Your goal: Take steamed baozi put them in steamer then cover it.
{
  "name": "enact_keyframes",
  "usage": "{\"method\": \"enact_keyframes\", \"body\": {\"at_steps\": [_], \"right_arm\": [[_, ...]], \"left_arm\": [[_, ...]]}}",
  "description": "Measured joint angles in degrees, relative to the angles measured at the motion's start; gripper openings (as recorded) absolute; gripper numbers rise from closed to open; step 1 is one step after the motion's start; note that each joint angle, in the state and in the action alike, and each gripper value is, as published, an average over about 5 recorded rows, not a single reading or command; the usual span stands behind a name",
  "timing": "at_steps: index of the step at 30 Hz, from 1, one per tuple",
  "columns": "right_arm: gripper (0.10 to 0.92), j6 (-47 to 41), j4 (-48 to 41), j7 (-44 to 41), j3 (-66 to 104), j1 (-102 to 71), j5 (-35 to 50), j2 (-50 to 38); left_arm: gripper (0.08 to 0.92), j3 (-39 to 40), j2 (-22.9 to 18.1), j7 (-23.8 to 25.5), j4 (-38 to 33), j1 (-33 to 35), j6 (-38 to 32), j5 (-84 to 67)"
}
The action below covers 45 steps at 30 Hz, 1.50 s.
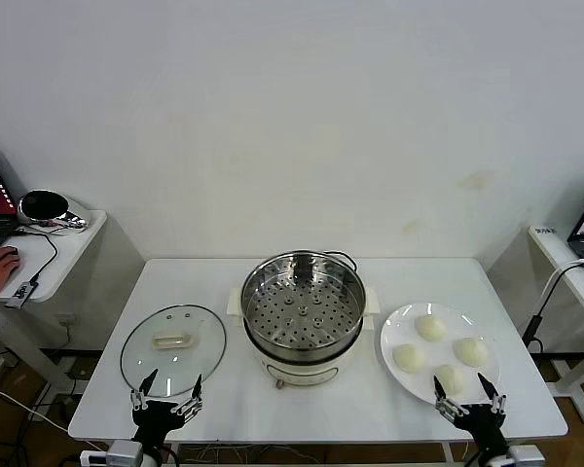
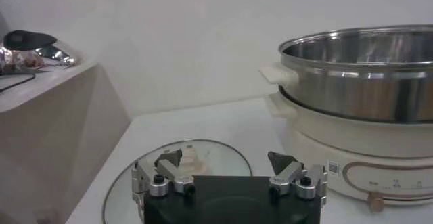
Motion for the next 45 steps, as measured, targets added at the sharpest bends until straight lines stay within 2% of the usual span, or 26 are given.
{"method": "enact_keyframes", "body": {"at_steps": [6,14,19,25,33,45], "right_arm": [[0.823,-2.1,-0.1,-8.2,4.4,3.9,-6.4,-6.5],[0.823,-3.9,-4.4,-30.3,5.3,13.9,-14.7,-22.6],[0.823,-4.4,-9.3,-42.0,-1.3,23.0,-19.6,-33.2],[0.823,-3.6,-16.2,-49.7,-15.1,36.2,-25.1,-41.0],[0.823,-1.1,-26.8,-55.0,-33.5,52.8,-32.8,-42.4],[0.823,3.7,-41.9,-58.3,-49.4,68.5,-41.6,-35.2]], "left_arm": [[0.823,0.1,0.3,0.2,-0.4,0.4,0.2,-0.1],[0.823,-0.3,1.1,0.2,-1.7,0.6,0.2,-0.4],[0.823,-0.8,0.6,0.2,-2.4,0.6,0.3,-0.5],[0.823,-0.9,-0.1,0.0,-2.9,1.3,0.2,-0.3],[0.823,-1.3,-1.3,-0.1,-3.4,2.0,0.1,0.6],[0.823,-2.7,-2.9,-0.3,-3.6,3.4,0.0,1.3]]}}
